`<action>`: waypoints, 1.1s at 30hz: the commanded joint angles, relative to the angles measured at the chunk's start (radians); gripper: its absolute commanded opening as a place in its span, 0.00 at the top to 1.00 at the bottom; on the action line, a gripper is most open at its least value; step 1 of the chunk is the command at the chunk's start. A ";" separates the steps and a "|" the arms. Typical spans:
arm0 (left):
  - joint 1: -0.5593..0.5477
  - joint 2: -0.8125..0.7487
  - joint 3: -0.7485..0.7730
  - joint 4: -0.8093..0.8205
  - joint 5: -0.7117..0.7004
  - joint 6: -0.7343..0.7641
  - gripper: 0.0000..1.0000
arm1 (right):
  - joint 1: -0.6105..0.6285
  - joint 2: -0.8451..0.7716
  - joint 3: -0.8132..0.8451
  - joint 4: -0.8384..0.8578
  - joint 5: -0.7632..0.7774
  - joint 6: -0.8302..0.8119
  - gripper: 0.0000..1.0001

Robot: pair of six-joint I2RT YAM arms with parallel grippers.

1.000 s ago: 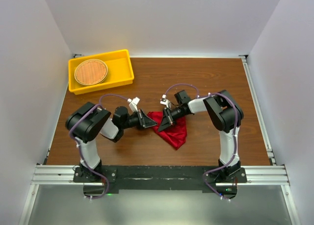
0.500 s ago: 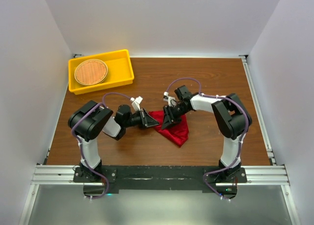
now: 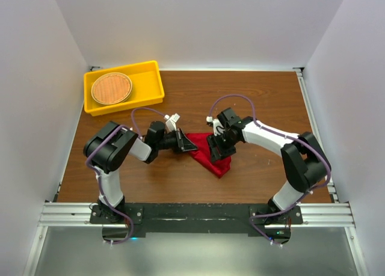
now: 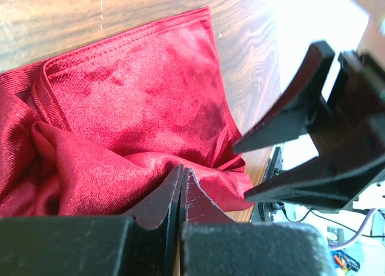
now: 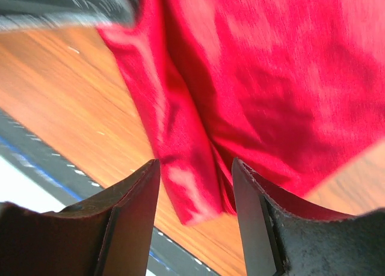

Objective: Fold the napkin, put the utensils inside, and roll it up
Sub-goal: Roll the napkin with the utensil

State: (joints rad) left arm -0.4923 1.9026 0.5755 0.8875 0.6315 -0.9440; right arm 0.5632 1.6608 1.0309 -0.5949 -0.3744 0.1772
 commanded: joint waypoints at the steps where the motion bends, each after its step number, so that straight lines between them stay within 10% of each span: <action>1: 0.008 0.053 0.026 -0.266 -0.076 0.103 1.00 | 0.061 -0.050 -0.032 -0.036 0.189 -0.024 0.45; 23: 0.011 0.052 0.101 -0.453 -0.027 0.093 1.00 | 0.353 0.132 0.038 0.333 0.574 -0.082 0.43; 33: 0.089 -0.071 0.066 -0.470 -0.004 0.123 1.00 | 0.208 0.212 -0.025 0.371 0.257 0.005 0.91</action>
State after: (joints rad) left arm -0.4557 1.8862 0.7006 0.5880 0.6769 -0.9127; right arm 0.8406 1.7805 1.0409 -0.2428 0.0387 0.1482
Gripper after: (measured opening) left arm 0.013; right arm 0.153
